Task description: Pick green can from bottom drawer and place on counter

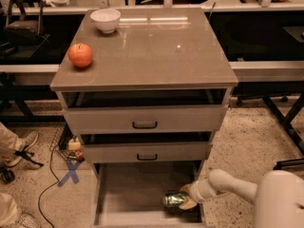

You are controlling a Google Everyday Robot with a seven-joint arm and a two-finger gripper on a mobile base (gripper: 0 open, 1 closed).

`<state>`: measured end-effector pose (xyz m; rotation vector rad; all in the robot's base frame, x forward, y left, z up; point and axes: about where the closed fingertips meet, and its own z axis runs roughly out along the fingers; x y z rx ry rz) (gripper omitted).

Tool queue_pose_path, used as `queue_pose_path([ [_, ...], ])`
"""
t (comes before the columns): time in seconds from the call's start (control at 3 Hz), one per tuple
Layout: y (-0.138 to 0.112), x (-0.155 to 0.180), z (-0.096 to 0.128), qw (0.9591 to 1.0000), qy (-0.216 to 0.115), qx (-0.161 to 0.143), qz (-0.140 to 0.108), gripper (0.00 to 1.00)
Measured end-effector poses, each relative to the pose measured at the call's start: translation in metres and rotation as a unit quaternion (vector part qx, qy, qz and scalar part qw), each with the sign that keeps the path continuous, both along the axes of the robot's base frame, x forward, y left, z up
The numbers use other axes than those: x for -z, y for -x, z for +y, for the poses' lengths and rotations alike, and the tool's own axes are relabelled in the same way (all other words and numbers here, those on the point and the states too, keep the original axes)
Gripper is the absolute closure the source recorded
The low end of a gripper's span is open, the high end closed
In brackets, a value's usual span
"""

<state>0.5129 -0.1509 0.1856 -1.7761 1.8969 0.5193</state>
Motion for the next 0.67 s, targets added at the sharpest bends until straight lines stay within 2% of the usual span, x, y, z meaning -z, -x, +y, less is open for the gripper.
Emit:
queue_pose_path([
  [0.33, 0.006, -0.039, -0.034, 0.9994, -0.03, -0.003, -0.015, 1.0],
  [0.67, 0.012, -0.096, -0.077, 0.9978, -0.048, -0.002, -0.046, 1.0],
])
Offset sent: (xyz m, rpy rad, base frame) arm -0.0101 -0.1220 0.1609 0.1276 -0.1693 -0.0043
